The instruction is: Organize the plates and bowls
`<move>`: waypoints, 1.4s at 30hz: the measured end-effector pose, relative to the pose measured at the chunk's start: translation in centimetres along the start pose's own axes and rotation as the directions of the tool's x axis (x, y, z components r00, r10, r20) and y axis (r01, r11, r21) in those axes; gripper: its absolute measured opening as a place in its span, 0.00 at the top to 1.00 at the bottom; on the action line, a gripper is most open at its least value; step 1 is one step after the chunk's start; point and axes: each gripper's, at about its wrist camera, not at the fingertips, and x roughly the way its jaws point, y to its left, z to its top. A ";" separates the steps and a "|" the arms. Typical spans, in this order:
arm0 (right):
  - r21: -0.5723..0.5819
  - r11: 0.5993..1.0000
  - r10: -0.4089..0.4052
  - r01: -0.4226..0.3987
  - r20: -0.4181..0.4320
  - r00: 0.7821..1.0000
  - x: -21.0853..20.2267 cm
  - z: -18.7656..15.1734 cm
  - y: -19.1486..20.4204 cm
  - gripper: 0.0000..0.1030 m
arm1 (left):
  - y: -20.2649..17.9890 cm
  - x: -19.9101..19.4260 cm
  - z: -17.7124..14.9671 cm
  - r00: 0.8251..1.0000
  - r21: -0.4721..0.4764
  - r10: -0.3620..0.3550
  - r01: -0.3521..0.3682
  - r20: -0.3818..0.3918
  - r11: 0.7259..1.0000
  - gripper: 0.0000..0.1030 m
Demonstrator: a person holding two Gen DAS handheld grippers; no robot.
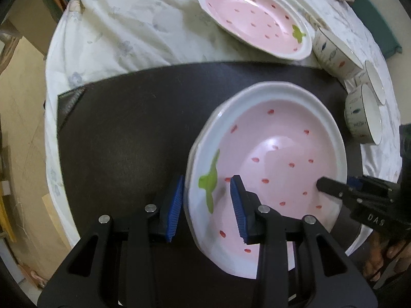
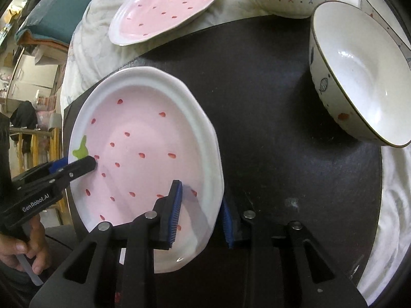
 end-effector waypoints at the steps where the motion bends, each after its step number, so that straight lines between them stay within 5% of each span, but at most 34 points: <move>1: -0.012 1.000 -0.013 0.013 -0.003 1.000 0.0 0.1 0.2 0.68 | -0.1 -0.2 0.2 1.000 -0.002 0.000 0.000 0.007 1.000 0.68; 13: -0.031 0.998 -0.053 0.056 0.108 0.993 -2.2 2.6 1.5 0.68 | 0.1 -1.7 2.5 0.992 -0.055 -0.027 0.033 0.121 0.998 0.67; 18: 0.024 0.999 0.028 -0.033 0.175 0.984 -2.4 4.4 1.2 0.68 | 0.8 -2.2 4.2 0.983 -0.100 -0.020 0.039 0.183 0.994 0.33; 26: 0.201 0.950 0.187 -0.240 0.253 0.949 -2.3 9.6 -1.0 0.68 | 1.8 -1.2 8.8 0.973 -0.185 -0.068 0.110 0.220 0.977 0.33; 37: 0.301 0.920 0.173 -0.249 0.258 0.950 0.0 14.9 -3.6 0.68 | 1.8 1.6 14.1 0.971 -0.251 -0.101 0.155 0.217 0.956 0.34; 42: 0.297 0.925 0.168 -0.237 0.240 0.956 1.5 16.1 -3.1 0.68 | 2.6 3.2 15.6 0.964 -0.304 -0.161 0.221 0.210 0.927 0.54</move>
